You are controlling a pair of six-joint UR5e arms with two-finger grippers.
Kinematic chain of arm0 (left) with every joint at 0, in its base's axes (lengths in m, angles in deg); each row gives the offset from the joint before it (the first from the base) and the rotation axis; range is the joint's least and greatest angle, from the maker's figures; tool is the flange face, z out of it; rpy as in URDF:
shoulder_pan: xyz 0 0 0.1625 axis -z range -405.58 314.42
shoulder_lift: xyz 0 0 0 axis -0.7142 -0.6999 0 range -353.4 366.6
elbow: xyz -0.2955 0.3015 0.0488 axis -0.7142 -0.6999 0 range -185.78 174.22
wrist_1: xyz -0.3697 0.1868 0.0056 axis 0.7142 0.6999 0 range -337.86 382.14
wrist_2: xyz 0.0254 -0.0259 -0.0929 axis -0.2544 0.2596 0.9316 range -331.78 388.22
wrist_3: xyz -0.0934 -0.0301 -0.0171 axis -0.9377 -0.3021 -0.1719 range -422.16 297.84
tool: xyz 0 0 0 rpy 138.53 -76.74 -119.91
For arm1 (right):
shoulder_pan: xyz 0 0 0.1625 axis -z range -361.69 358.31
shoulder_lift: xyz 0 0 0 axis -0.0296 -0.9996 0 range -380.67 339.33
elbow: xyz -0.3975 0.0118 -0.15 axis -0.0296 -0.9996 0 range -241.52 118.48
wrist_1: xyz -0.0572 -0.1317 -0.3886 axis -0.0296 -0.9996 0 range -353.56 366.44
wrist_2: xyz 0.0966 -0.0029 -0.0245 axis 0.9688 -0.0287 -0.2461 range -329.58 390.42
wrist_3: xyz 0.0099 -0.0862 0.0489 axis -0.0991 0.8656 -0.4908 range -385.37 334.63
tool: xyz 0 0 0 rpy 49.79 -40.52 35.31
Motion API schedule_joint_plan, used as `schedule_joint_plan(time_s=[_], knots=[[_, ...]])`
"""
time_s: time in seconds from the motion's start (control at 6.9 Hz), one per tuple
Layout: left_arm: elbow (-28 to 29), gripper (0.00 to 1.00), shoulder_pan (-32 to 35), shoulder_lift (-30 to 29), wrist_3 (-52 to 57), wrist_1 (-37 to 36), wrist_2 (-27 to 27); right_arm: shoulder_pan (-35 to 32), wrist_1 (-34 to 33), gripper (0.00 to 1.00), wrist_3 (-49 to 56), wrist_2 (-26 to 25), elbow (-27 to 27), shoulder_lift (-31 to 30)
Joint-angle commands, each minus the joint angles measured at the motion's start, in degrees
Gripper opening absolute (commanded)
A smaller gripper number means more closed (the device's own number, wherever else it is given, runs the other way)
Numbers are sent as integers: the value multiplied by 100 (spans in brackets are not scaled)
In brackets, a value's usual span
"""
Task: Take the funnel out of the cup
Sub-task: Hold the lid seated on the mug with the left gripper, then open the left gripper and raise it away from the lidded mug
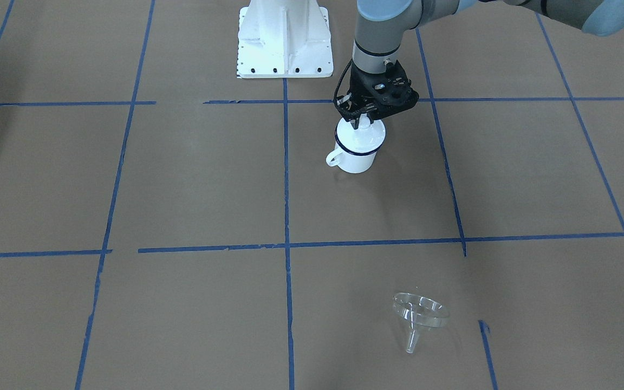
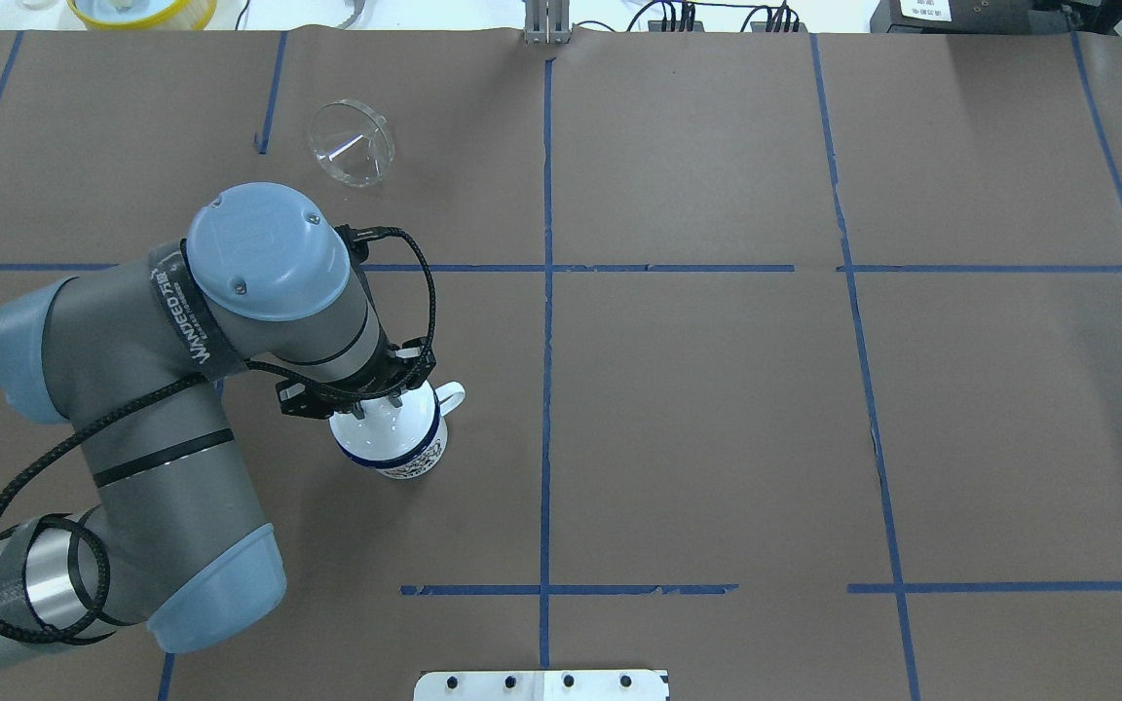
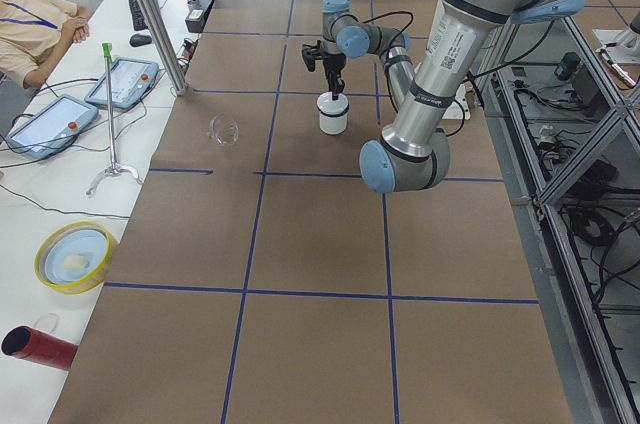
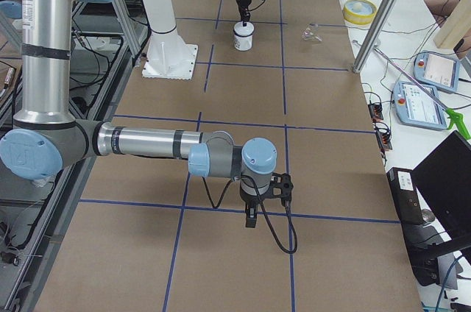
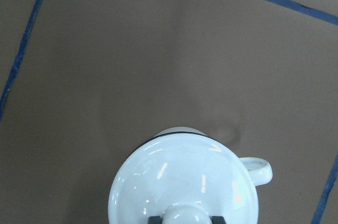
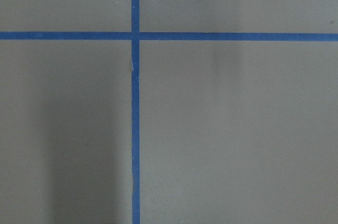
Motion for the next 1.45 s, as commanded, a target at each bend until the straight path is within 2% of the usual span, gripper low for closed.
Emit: schedule_joint_plan(time_s=[0.0, 0.29, 0.43, 1.01, 1.16, 1.3], knots=[[4, 29, -10, 4, 0, 0, -9, 0, 0, 100, 0, 0, 0, 0], [22, 85, -19, 13, 0, 9, -17, 0, 0, 100, 0, 0, 0, 0], [22, 100, -28, 21, 0, 9, -18, 0, 0, 100, 0, 0, 0, 0], [-205, 100, 147, 161, 331, 26, -18, 0, 0, 100, 0, 0, -9, 0], [-477, 100, 644, 214, 1056, 18, 61, 0, 0, 100, 0, 0, 0, 0], [-488, 100, 1119, 319, 1690, 79, 114, 0, 0, 100, 0, 0, 0, 0]])
